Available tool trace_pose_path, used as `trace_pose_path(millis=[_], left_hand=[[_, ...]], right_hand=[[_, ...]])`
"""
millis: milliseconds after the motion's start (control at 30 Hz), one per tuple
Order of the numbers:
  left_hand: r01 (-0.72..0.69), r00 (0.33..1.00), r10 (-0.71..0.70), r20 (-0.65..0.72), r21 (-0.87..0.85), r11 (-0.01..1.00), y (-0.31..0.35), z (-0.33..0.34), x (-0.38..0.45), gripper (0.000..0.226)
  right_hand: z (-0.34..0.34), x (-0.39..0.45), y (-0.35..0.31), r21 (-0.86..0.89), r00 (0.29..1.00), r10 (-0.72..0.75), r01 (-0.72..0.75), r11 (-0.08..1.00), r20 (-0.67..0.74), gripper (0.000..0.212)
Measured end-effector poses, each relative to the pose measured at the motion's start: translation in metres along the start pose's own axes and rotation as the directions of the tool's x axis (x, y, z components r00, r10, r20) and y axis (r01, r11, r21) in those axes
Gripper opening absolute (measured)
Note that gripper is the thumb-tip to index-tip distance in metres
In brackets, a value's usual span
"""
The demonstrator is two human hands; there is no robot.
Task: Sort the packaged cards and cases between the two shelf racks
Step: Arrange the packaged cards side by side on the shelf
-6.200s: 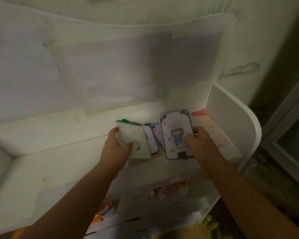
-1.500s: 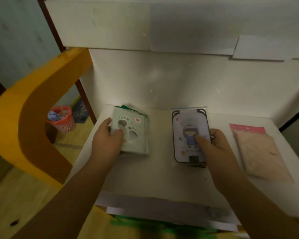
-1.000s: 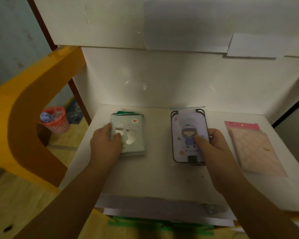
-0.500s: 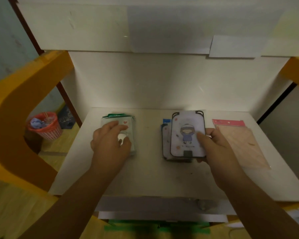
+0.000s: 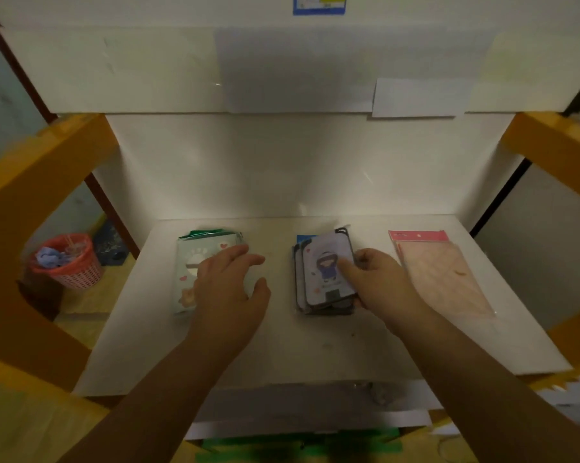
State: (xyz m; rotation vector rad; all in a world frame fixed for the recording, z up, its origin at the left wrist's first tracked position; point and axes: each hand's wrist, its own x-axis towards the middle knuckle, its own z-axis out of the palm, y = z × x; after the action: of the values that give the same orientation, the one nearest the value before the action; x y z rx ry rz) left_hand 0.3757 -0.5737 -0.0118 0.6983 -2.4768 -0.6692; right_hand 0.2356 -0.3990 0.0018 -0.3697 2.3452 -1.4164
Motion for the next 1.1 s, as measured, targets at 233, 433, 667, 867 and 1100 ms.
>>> trace_pose_path(millis=[233,433,667,867,1100], left_hand=[[-0.089,0.996,0.089,0.009,-0.011,0.996,-0.001,0.002,0.001,0.032],[-0.133,0.991,0.133,0.003,-0.057,0.989,0.001,0.005,0.003,0.031],[-0.168,0.985,0.169,0.025,-0.06,0.984,0.006,0.008,0.009,0.034],[-0.221,0.967,0.23,0.107,-0.083,0.972,0.03,0.011,0.018,0.039],[-0.308,0.938,0.322,0.127,-0.116,0.944,0.073,0.001,0.014,0.044]], right_hand=[[0.007,0.005,0.013,-0.461,1.0,-0.024,0.016,0.887,-0.012,0.027],[0.007,0.008,0.015,-0.489,1.0,0.013,-0.014,0.872,-0.007,0.041],[-0.008,-0.006,0.011,-0.555,0.991,-0.035,-0.044,0.831,-0.132,0.06],[-0.043,-0.028,0.01,-0.608,0.934,-0.308,0.139,0.782,-0.183,0.042],[-0.081,-0.056,0.009,-0.597,0.881,-0.438,0.255,0.761,-0.182,0.036]])
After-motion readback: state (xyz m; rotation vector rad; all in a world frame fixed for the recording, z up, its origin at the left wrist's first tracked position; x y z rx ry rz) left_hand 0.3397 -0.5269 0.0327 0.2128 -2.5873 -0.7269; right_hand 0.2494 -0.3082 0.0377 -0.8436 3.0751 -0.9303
